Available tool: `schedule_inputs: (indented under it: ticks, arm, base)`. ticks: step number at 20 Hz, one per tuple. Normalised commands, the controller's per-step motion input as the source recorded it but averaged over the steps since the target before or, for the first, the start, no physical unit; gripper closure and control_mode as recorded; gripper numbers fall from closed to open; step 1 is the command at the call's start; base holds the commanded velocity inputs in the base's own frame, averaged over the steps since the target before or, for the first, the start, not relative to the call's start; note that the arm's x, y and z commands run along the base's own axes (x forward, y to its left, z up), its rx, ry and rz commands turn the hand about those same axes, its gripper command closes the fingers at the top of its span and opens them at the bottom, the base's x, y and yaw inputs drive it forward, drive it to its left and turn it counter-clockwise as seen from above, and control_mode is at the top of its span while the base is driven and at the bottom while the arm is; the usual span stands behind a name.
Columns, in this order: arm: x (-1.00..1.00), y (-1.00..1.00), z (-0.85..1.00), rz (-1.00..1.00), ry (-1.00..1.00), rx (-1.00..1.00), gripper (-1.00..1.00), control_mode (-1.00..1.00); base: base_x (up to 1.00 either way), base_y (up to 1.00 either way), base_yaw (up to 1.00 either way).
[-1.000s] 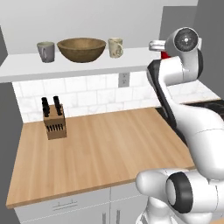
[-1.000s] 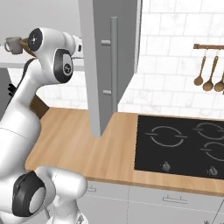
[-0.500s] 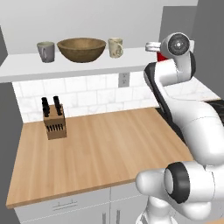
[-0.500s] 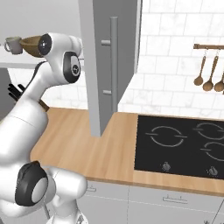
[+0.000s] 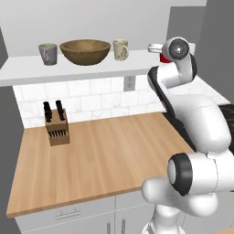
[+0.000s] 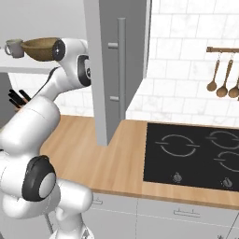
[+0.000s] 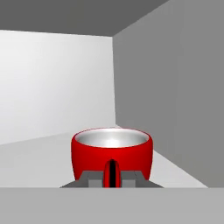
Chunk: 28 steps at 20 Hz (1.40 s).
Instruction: Gather all objects into one cabinet and sort the glasses and bowls to opposite sides.
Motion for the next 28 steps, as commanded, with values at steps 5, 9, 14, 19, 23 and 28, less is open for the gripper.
schedule_inputs:
  ticks: [5, 9, 14, 19, 23, 28]
  arm:
    - [0.41, -0.06, -0.20, 0.00, -0.07, 0.00, 1.00, -1.00]
    - [0.60, -0.16, 0.00, 0.00, 0.08, 0.00, 1.00, -1.00]
    - [0.56, -0.19, 0.00, 0.00, 0.04, 0.00, 1.00, -1.00]
    - [0.47, -0.22, 0.00, 0.00, 0.00, 0.00, 1.00, -1.00]
    - [0.43, -0.21, 0.00, 0.00, -0.01, 0.00, 1.00, -1.00]
    - [0.35, -0.17, 0.00, 0.00, 0.00, 0.00, 1.00, -1.00]
  base:
    - [0.00, 0.00, 0.00]
    - [0.00, 0.00, 0.00]
    - [0.00, 0.00, 0.00]
    - [0.00, 0.00, 0.00]
    - [0.00, 0.00, 0.00]
    - [0.00, 0.00, 0.00]
